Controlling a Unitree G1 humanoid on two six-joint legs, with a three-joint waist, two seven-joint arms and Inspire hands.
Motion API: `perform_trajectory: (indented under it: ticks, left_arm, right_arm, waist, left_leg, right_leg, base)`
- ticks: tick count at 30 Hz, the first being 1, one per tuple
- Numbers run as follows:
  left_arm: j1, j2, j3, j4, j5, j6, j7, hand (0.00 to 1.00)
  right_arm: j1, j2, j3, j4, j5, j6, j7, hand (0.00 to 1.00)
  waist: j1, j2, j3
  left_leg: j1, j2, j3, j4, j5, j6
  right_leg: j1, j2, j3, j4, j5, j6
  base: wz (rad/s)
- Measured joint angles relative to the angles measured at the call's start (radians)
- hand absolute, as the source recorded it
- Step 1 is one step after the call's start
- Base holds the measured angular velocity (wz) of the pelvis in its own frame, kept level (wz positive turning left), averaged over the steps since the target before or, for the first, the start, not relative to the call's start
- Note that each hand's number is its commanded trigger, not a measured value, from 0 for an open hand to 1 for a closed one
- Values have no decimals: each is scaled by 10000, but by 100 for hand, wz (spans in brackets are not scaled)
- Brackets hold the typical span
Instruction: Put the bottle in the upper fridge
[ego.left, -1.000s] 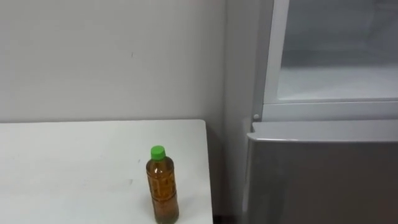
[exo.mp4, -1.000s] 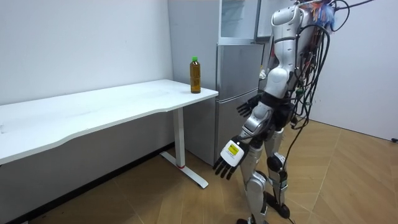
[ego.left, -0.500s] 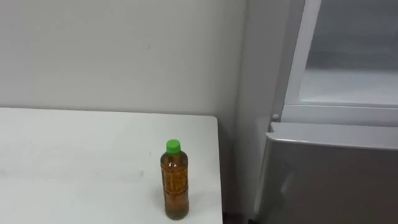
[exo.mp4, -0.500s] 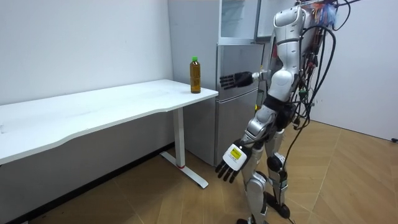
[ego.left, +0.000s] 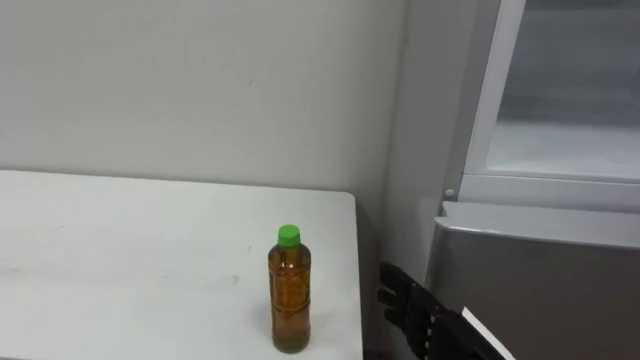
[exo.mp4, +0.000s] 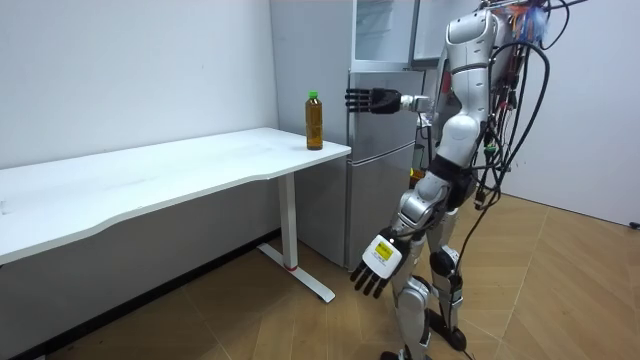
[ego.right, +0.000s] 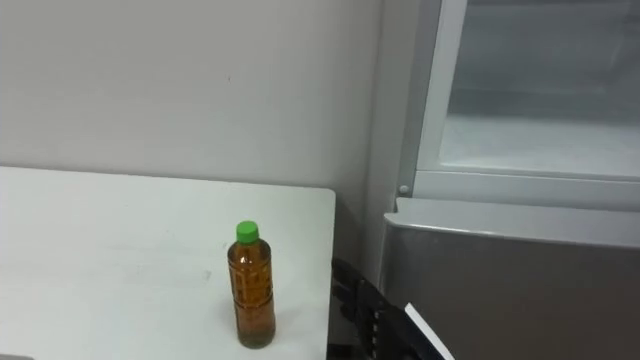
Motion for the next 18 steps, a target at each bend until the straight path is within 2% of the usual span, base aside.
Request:
perform_trajectory:
  ticks: [2,8,18]
  left_arm:
    - [-41,14,-28,9,25,24,2,0]
    - [-37,89,-207,17,92,40,35,0]
    - [-15,136,-335,15,384,353,65,0]
  right_arm:
    - [-315,-227,100,-130,8,0,-3,0]
    - [-864,-264,110,-202,206,0,-268,0]
    - [-1038,-721,107,-472,827,0,-769,0]
  waist:
    - [95,-4,2]
    - [128,-76,37]
    - [200,-110,38]
  left_leg:
    - [-13,-1,-9,96,1,1]
    - [-13,-6,-107,124,2,1]
    - [-128,-14,-286,164,3,0]
  right_leg:
    - [-12,-2,2,-26,2,2]
    - [15,-2,-102,-59,2,3]
    - [95,-3,-293,-35,4,1]
  base:
    - [0]
    - [5]
    - [5]
